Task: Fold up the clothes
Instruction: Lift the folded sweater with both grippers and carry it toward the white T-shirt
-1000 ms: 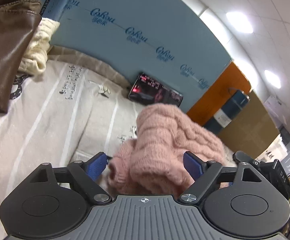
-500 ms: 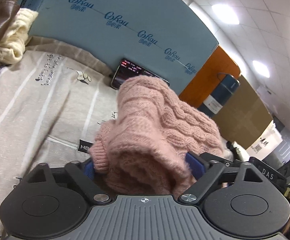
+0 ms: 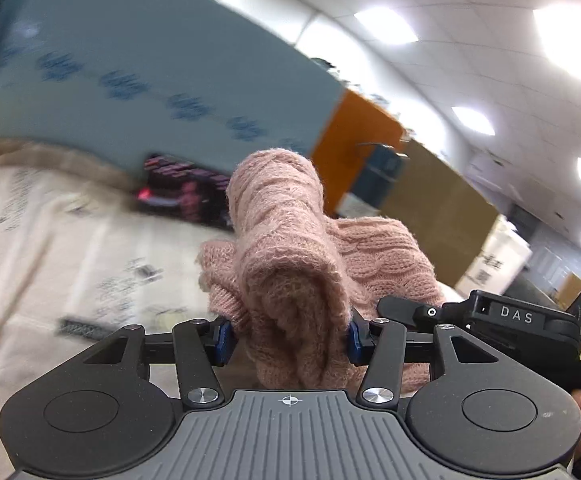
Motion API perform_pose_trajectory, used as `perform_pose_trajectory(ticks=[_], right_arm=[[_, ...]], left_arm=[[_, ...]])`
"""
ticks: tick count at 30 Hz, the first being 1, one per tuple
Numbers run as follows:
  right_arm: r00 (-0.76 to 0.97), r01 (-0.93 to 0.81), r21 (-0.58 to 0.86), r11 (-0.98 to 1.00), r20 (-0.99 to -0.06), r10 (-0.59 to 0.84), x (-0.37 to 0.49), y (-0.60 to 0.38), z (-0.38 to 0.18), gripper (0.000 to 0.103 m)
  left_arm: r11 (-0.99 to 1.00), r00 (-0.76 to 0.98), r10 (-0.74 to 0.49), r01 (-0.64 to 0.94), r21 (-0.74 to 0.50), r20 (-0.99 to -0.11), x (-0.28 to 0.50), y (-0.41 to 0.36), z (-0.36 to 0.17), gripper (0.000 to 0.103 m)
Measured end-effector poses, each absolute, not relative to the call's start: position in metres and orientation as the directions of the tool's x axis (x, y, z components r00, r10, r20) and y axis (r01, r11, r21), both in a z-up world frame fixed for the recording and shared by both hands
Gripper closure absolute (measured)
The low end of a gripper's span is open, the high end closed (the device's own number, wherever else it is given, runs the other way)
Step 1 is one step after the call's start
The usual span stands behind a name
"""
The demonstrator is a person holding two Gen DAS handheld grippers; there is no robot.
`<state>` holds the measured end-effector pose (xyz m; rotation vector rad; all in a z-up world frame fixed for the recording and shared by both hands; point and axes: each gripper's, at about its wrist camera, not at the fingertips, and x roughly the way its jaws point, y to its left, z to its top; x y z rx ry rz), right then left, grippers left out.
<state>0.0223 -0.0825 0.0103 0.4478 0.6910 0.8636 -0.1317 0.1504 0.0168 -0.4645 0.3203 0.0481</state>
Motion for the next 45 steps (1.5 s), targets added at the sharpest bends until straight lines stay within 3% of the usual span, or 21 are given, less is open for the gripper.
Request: perform_pose_trajectory(ticks=[8, 20, 30, 34, 35, 37, 39, 42, 45], right_arm=[[0.683, -0.490, 0.563, 0.666, -0.226, 0.694, 0.035, -0.163, 0.030, 0.058], [0.902, -0.319, 0.552, 0.770, -0.071, 0.425, 0.100, -0.269, 0.034, 0.058], [0.966, -0.132, 0.536, 0.834, -0.119, 0.229, 0.161, -0.328, 0.025, 0.058], [0.973, -0.077, 0.534, 0.842, -0.144, 0.180, 0.176, -0.340, 0.006, 0.058], [0.971, -0.060, 0.533, 0.844, -0.166, 0.174, 0.182, -0.341, 0.001, 0.058], [0.963, -0.010, 0.532, 0.846, -0.223, 0.152, 0.193, -0.343, -0.008, 0.058], [0.960, 0.031, 0.526, 0.850, -0.252, 0.120, 0.198, -0.344, -0.012, 0.057], [0.952, 0.089, 0.513, 0.854, -0.296, 0.078, 0.202, -0.343, -0.017, 0.052], [0.933, 0.140, 0.491, 0.860, -0.357, 0.053, 0.209, -0.342, -0.023, 0.042]], left_arm=[[0.932, 0.951, -0.191, 0.098, -0.350, -0.243, -0.056, 0.087, 0.045, 0.054], [0.864, 0.905, -0.408, 0.341, -0.369, -0.120, 0.078, -0.008, 0.053, 0.054], [0.814, 0.865, -0.479, 0.374, -0.445, -0.149, 0.157, -0.065, 0.024, 0.053], [0.835, 0.882, -0.444, 0.345, -0.429, -0.155, 0.166, -0.078, 0.010, 0.052], [0.845, 0.891, -0.427, 0.331, -0.421, -0.156, 0.165, -0.080, 0.006, 0.049], [0.854, 0.903, -0.399, 0.303, -0.422, -0.158, 0.165, -0.079, 0.001, 0.032], [0.855, 0.914, -0.372, 0.270, -0.442, -0.162, 0.164, -0.074, -0.002, 0.023], [0.876, 0.941, -0.295, 0.197, -0.441, -0.165, 0.167, -0.065, -0.003, 0.020], [0.921, 0.940, -0.236, 0.135, -0.366, -0.246, 0.174, -0.069, -0.008, 0.020]])
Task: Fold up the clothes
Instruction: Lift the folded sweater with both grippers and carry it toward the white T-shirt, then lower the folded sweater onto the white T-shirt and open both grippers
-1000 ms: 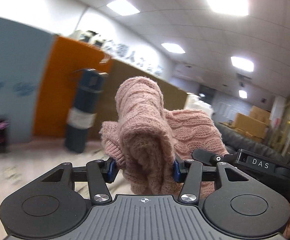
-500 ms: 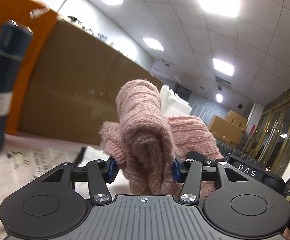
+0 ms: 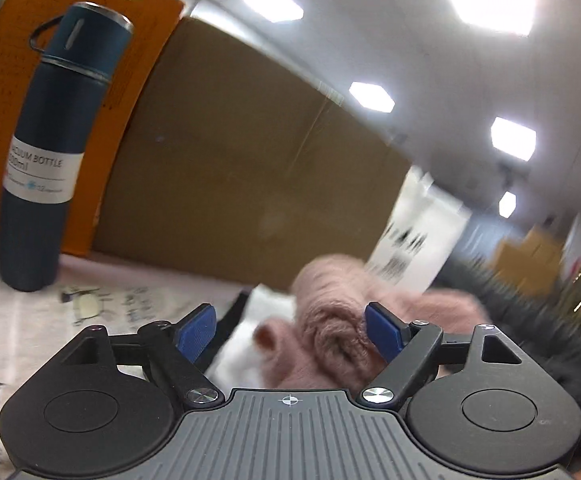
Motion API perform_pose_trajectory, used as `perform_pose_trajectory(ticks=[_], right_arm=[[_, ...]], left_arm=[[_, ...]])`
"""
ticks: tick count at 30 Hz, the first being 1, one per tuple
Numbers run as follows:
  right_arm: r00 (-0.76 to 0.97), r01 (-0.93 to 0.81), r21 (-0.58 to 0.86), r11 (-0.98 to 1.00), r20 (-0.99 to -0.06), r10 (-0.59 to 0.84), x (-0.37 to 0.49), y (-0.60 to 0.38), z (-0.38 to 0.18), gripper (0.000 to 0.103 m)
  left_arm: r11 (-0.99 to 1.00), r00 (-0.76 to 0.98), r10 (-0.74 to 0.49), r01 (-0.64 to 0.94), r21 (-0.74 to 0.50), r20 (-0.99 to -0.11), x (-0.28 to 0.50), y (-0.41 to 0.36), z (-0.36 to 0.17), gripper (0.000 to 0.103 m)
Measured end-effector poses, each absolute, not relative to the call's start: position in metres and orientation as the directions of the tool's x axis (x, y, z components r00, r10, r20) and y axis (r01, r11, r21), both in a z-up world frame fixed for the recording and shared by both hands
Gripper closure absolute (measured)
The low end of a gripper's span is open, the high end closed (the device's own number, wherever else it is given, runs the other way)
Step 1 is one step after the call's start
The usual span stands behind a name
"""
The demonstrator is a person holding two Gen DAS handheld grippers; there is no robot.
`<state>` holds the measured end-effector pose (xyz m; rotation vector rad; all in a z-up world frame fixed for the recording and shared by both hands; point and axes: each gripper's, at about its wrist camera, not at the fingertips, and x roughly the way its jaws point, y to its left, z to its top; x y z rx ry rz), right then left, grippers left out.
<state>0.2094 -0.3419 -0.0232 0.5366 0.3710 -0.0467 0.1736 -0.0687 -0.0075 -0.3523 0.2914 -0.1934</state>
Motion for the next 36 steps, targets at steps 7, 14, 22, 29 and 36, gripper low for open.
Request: perform_pose_trajectory(ticks=[7, 14, 22, 29, 36], right_arm=[[0.899, 0.187, 0.480, 0.857, -0.435, 0.047, 0.219, -0.340, -0.034, 0.025], [0.954, 0.134, 0.569, 0.811, -0.295, 0.049, 0.197, -0.352, -0.024, 0.010], [0.990, 0.143, 0.579, 0.803, -0.084, -0.116, 0.155, -0.352, -0.013, 0.000], [0.997, 0.070, 0.390, 0.918, -0.015, -0.070, 0.113, -0.309, 0.010, 0.000], [0.993, -0.007, 0.363, 0.932, -0.108, 0.050, 0.058, -0.252, 0.025, 0.000]], left_arm=[[0.936, 0.923, -0.214, 0.100, -0.336, -0.321, 0.180, -0.069, -0.012, 0.017], [0.935, 0.982, -0.139, 0.089, -0.344, -0.125, 0.137, -0.060, 0.007, 0.001], [0.955, 0.985, -0.161, 0.138, -0.264, -0.067, 0.080, -0.034, 0.037, 0.000], [0.986, 0.987, -0.153, 0.149, -0.079, -0.045, 0.035, -0.017, 0.045, 0.000], [0.984, 0.983, -0.179, 0.178, -0.027, -0.050, 0.011, 0.002, 0.031, 0.000]])
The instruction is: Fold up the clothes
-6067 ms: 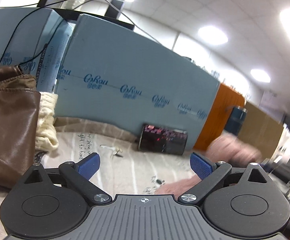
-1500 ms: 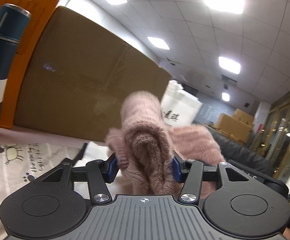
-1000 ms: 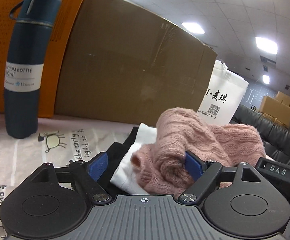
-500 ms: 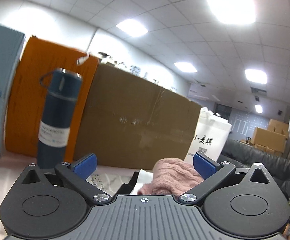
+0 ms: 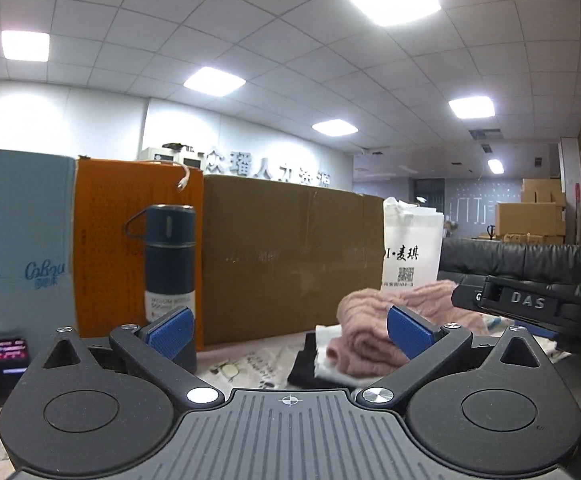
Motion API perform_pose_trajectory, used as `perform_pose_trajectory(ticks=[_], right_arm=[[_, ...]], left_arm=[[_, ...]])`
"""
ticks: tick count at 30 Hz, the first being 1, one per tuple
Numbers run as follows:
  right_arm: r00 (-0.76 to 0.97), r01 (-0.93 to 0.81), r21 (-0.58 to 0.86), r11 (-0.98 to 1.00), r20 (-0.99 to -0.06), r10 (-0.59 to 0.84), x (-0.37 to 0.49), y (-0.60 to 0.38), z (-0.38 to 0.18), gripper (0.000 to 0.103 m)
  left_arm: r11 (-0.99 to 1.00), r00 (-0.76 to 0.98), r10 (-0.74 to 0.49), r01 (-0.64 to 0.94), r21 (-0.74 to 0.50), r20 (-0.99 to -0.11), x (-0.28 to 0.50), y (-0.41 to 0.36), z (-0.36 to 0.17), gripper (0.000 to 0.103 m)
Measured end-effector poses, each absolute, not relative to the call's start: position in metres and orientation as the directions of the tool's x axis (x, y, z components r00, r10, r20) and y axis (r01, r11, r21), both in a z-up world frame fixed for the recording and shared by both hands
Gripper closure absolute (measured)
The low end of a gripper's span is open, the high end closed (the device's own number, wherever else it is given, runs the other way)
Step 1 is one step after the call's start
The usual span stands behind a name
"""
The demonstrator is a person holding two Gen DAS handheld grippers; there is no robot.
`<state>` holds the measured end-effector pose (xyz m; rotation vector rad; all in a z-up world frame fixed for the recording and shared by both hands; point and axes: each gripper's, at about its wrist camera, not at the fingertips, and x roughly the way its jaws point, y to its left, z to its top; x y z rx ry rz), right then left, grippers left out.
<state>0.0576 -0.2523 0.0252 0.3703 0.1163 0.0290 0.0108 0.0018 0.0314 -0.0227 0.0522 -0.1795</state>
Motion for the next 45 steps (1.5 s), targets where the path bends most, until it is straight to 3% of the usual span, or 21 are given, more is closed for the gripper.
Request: perform_pose_trajectory(ticks=[8, 15, 25, 45], right_arm=[[0.963, 0.118, 0.296, 0.948, -0.266, -0.037, 0.021, -0.189, 0.015, 0.000], [0.956, 0.239, 0.146, 0.960, -0.207, -0.206, 0.016, -0.167, 0.008, 0.000], [0.945, 0.294, 0.017, 0.956, -0.152, -0.288, 0.018, -0.155, 0.000, 0.000], [0.933, 0.294, 0.051, 0.954, -0.230, -0.275, 0.031, -0.164, -0.007, 0.000]], left_arm=[[0.985, 0.985, -0.166, 0.163, -0.060, -0.038, 0.000, 0.033, 0.009, 0.000], [0.990, 0.991, -0.130, 0.127, -0.062, -0.042, 0.005, 0.040, 0.004, 0.000], [0.992, 0.992, -0.119, 0.117, -0.045, -0.043, 0.004, 0.039, 0.000, 0.000], [0.995, 0.995, -0.099, 0.098, -0.024, -0.033, 0.003, 0.038, -0.001, 0.000]])
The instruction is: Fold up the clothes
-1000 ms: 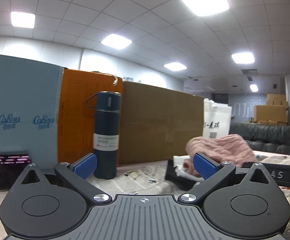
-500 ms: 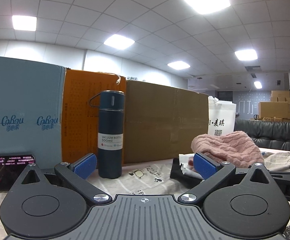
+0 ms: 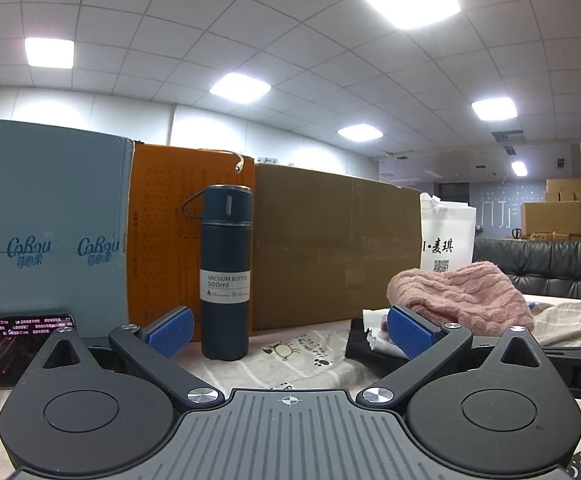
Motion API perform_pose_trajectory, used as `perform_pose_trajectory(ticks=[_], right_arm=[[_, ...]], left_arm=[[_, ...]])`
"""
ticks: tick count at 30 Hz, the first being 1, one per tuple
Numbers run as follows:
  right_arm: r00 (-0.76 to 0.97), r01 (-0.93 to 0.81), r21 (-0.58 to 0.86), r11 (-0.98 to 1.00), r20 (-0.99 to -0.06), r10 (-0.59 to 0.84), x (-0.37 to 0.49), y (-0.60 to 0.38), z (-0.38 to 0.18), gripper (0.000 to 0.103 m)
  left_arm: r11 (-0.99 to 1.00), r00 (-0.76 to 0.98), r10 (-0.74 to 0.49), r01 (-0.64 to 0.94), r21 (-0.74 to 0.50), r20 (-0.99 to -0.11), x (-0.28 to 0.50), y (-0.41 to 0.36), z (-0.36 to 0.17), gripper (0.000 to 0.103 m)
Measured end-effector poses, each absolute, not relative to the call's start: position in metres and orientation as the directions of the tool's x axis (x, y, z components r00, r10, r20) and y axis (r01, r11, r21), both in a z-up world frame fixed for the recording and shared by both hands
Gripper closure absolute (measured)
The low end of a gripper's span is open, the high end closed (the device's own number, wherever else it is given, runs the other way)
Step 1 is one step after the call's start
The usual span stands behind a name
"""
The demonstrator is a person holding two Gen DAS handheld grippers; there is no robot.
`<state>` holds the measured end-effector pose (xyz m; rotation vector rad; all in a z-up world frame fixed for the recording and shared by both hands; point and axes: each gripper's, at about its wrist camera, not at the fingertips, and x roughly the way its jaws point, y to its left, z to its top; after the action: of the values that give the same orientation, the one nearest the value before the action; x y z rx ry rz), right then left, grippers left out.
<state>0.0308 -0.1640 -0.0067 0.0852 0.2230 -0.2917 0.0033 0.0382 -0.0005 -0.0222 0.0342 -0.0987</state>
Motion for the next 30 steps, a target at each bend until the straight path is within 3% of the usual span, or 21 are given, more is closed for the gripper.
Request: perform_pose_trajectory(ticks=[30], right_arm=[[0.935, 0.282, 0.059, 0.957, -0.242, -0.261, 0.0330, -0.1650, -0.0074, 0.000]], left_arm=[[0.995, 0.995, -0.092, 0.091, -0.032, -0.042, 0.0045, 0.0392, -0.0019, 0.000]])
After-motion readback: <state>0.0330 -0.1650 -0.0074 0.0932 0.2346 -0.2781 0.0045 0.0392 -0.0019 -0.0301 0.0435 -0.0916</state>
